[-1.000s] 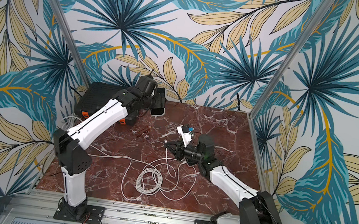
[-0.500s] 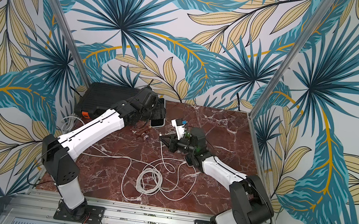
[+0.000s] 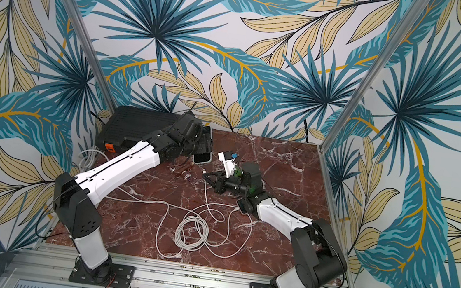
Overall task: Plug the charging cable into the phone
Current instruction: Insert the charging cable into the phone.
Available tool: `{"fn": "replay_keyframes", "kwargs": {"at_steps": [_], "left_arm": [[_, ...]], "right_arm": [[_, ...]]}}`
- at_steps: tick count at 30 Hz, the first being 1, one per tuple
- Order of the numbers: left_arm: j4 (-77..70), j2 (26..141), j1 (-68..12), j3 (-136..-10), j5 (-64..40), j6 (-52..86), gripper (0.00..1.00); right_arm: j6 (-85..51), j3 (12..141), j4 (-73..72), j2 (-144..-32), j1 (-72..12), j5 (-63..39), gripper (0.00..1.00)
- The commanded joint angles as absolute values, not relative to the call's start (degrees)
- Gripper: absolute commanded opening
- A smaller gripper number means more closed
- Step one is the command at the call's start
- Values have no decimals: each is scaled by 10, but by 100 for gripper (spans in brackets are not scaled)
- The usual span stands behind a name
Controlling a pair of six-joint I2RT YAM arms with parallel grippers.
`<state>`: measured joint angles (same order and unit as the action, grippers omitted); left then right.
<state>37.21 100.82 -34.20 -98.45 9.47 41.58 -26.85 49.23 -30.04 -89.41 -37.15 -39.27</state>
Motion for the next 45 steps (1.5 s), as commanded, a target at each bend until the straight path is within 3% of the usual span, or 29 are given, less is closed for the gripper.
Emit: {"fn": "replay_keyframes", "kwargs": {"at_steps": [1,21,26,45], "left_arm": [[338,986,-345,-981,101,414,26],[327,972,-347,-964,95,411,25],[335,973,-347,-972,99,404,25],[331,969,-347,-966,97,402,25]], "right_arm": [[-277,508,-320,-912,-374,-400,0],[-259,532,-301,-935,-374,-412,0],[-198,527,-248,-918,-374,-409,0],[-213,548,-250,-928,-374,-401,0]]}}
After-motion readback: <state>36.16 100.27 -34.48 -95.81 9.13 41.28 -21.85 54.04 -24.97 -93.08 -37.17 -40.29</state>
